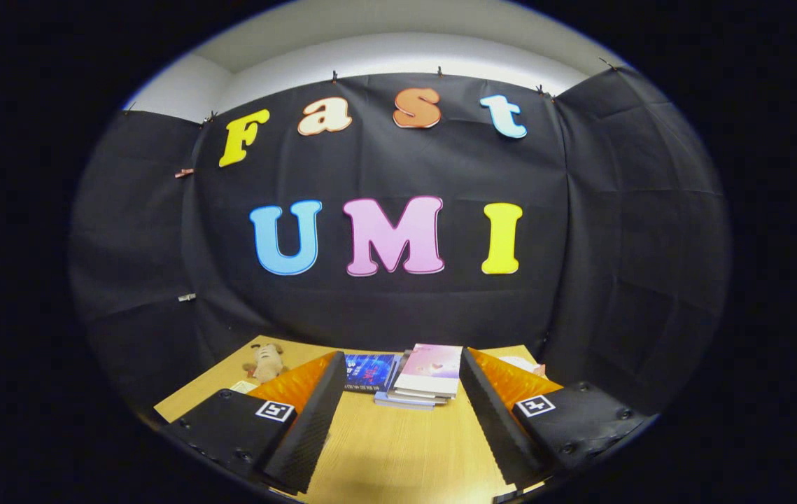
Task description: Open the storage box then place both shoes into the box .Put the left shoe in first, then the right shoe, with the right side of both shoes facing outward in a uniform manner.
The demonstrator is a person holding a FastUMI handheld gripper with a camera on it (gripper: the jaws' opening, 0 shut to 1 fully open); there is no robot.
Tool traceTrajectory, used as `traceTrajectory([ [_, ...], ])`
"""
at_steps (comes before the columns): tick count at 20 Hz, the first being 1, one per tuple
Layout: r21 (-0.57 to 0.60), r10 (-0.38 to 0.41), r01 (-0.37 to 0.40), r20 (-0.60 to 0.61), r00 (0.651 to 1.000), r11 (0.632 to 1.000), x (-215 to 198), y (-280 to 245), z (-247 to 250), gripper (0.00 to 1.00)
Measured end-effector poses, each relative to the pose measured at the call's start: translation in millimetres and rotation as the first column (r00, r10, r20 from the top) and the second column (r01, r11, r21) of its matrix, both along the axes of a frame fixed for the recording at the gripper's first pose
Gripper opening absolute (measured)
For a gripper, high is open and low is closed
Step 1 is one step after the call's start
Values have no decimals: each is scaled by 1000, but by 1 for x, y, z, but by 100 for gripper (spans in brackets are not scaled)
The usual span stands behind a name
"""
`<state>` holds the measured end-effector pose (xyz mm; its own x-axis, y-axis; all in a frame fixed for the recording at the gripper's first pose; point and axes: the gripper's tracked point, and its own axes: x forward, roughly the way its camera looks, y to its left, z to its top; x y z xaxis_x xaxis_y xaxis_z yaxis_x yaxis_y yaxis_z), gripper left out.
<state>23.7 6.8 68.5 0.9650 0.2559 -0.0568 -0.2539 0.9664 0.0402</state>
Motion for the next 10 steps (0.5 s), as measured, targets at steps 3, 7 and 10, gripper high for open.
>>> traceTrajectory([
  [3,-42,7,-6,25,1000,999,14,20,-9,99],
  [7,5,-11,11,98,995,1000,24,39,2,98],
  [10,39,-53,48,125,991,998,26,38,6,98],
])
